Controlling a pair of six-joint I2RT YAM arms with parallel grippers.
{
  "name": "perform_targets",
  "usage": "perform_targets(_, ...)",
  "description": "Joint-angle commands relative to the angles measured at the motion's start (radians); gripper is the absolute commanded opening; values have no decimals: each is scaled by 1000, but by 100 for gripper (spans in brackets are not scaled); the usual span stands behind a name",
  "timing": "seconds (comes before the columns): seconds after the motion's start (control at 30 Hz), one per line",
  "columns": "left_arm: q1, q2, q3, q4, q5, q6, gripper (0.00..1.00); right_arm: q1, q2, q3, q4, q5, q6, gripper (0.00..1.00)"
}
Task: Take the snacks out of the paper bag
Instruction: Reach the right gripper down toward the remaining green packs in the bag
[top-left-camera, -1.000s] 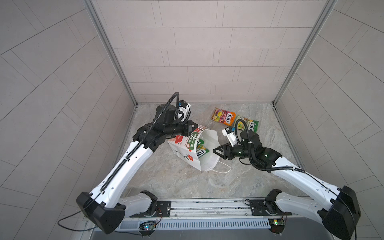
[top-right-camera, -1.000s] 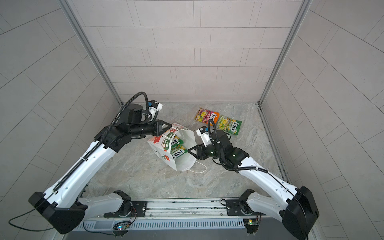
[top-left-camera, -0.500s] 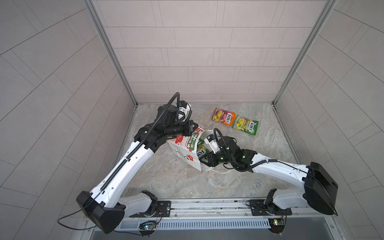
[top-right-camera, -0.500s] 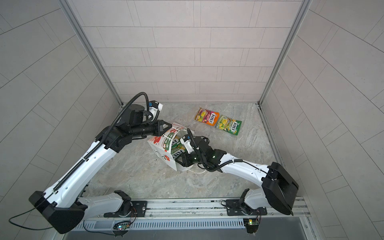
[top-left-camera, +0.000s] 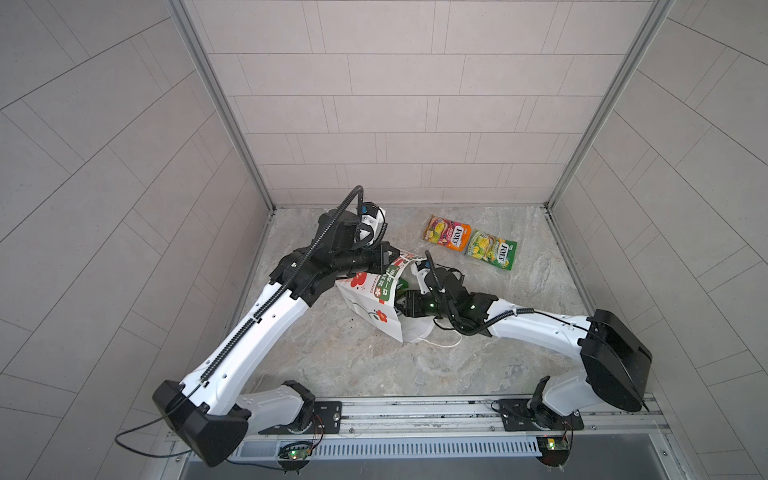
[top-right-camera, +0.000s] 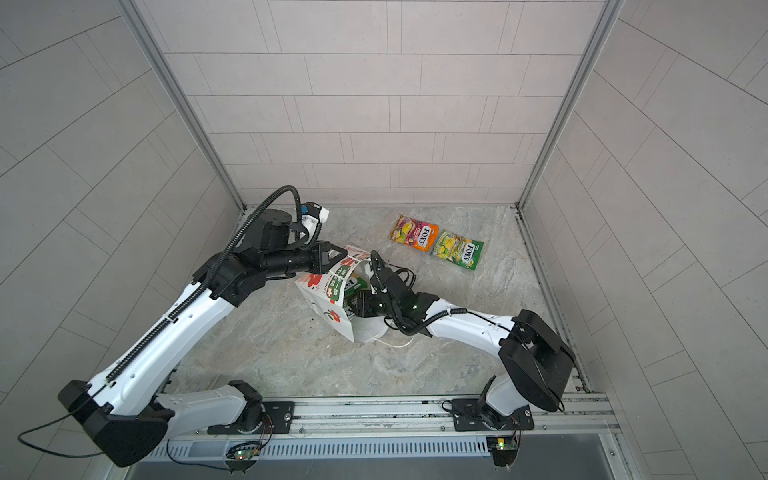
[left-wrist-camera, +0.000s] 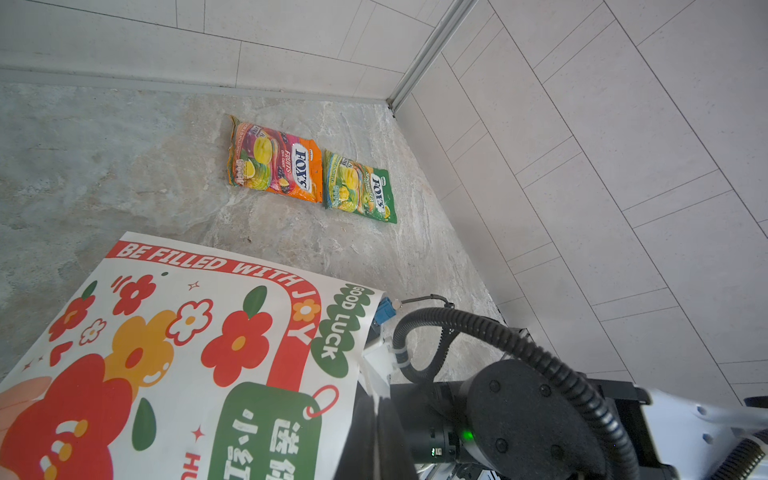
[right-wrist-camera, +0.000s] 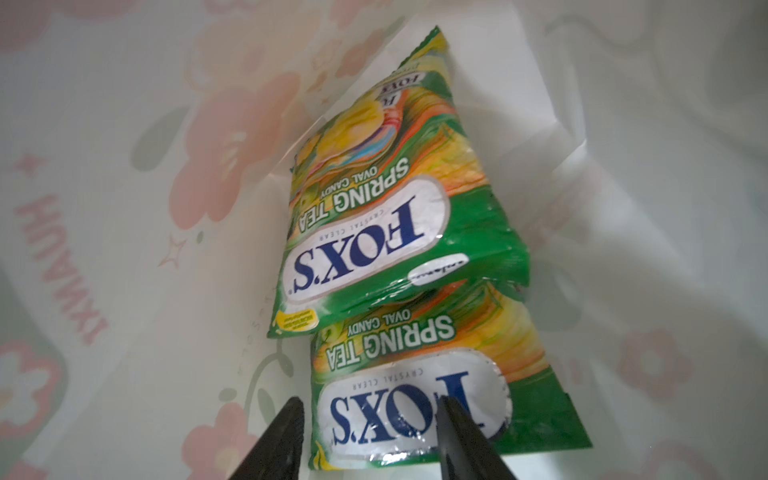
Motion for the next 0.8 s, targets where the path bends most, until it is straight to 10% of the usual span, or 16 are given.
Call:
perform_targets(0.0, -7, -10, -9, 25, -1, 9, 0, 4, 13, 25, 27, 88, 88, 57)
perform_targets(0.77, -20, -2, -11, 32, -2, 12, 0, 5, 126, 68, 179, 223, 311, 60)
